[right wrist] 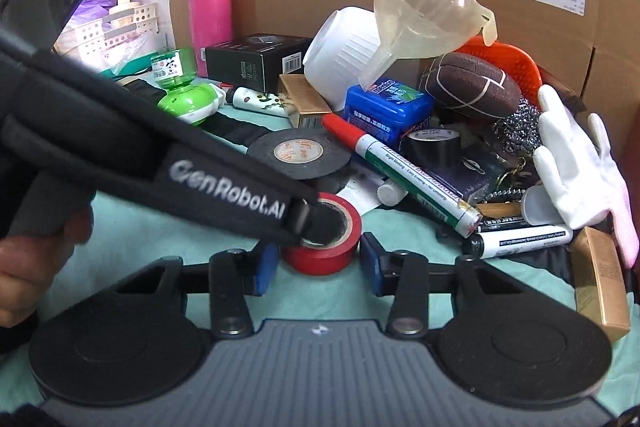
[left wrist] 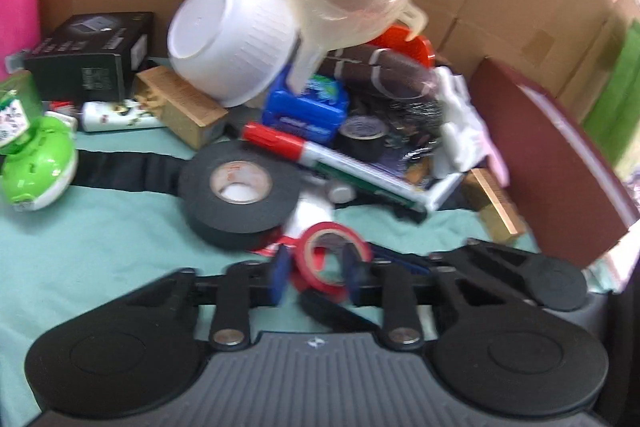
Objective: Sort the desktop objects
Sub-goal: 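Grasp the red tape roll with the left tool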
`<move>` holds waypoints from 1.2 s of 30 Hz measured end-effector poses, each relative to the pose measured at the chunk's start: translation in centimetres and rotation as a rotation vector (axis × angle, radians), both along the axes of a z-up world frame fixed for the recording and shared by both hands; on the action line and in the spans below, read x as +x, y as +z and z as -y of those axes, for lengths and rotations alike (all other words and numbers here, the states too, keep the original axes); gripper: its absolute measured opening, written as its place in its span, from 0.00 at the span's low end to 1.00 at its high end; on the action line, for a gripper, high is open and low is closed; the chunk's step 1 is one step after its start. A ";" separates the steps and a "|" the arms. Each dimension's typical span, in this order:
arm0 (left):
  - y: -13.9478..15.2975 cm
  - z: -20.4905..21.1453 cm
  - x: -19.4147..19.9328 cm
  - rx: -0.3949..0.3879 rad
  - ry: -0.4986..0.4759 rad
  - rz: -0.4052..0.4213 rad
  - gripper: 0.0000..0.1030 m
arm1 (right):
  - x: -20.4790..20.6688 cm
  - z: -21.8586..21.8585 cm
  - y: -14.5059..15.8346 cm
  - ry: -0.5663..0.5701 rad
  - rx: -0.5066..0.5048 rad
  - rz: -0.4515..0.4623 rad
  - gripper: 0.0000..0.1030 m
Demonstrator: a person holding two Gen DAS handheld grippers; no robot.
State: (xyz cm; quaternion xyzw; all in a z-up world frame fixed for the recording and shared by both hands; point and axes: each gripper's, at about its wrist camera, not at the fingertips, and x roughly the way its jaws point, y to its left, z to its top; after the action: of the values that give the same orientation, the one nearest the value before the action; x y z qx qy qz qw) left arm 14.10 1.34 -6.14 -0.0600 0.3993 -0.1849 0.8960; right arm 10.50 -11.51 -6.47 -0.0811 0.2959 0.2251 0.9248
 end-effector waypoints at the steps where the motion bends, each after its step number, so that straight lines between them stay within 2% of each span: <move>1: 0.0 -0.2 0.0 -0.011 -0.001 -0.003 0.16 | -0.1 0.0 0.1 0.006 -0.001 0.001 0.42; 5: 0.3 -0.7 -1.1 -0.043 -0.013 -0.035 0.14 | -1.4 0.0 0.6 0.031 -0.017 -0.007 0.41; 12: 0.1 -0.8 -6.0 -0.008 -0.079 -0.025 0.13 | -6.4 1.1 1.2 0.061 0.006 -0.039 0.41; 13: 0.2 -0.9 -6.3 -0.009 -0.073 -0.016 0.14 | -6.9 1.3 1.3 0.056 0.016 -0.040 0.44; 15: 0.4 -1.3 -6.8 -0.009 -0.052 0.017 0.31 | -7.8 1.9 1.5 0.032 0.050 -0.041 0.46; 16: 0.6 -1.6 -6.9 -0.011 -0.034 0.028 0.53 | -8.0 2.3 1.7 0.015 0.072 -0.042 0.46; 17: 0.7 -1.9 -6.9 -0.019 -0.010 0.036 0.63 | -8.1 2.7 2.0 0.000 0.090 -0.040 0.46; 21: 1.3 -3.0 -6.7 -0.049 0.016 0.052 0.63 | -7.5 3.6 2.5 -0.087 0.096 -0.008 0.46; 24: 1.2 -2.9 -6.5 -0.050 -0.030 0.050 0.59 | -6.5 3.9 2.3 -0.120 0.123 -0.020 0.44; 25: 1.0 -2.7 -6.5 -0.047 -0.044 0.044 0.52 | -6.2 3.9 2.2 -0.119 0.134 -0.032 0.41; 26: 0.8 -2.7 -6.4 -0.049 -0.059 0.033 0.41 | -6.0 3.8 2.0 -0.117 0.140 -0.042 0.39; 28: 0.3 -2.4 -6.1 -0.056 -0.082 0.009 0.30 | -5.6 3.5 1.5 -0.121 0.138 -0.059 0.36; 36: -0.2 -2.9 -5.4 -0.090 -0.088 -0.016 0.30 | -5.4 3.6 1.3 -0.133 0.162 -0.077 0.25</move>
State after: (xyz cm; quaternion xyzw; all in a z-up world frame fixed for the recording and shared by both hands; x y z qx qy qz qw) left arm 8.71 4.19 -6.30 -0.0840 0.4003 -0.2412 0.8801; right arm 5.12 -15.11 -5.17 0.0226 0.3168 0.1896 0.9291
